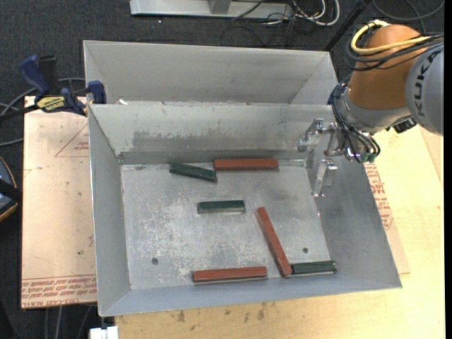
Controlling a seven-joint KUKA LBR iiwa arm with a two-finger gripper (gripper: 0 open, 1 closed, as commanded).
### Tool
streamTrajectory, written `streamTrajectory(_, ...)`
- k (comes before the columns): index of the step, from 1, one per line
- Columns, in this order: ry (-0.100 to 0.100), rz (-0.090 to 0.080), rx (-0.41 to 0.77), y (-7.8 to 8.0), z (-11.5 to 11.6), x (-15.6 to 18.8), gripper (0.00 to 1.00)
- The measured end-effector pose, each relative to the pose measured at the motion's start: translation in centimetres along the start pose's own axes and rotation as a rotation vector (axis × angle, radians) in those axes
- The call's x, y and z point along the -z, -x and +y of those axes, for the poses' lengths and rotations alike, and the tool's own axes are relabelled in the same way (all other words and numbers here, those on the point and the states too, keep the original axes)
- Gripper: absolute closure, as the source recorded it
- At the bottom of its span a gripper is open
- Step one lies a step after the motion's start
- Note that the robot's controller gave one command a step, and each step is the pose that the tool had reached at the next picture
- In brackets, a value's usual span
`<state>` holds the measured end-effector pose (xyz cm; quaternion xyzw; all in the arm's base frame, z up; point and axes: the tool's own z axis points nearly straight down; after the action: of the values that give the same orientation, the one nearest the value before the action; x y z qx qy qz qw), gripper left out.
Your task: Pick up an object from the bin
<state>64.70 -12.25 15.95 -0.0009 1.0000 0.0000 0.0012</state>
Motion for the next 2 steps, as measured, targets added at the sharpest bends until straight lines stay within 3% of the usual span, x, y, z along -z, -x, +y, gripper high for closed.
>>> streamTrajectory(1, -0.002, -0.006, 0.052, 0.0, 4.5, -5.7, 0.0)
streamTrajectory(2, 0.002, 0.008, 0.206, -2.1, 10.4, -5.9, 0.0)
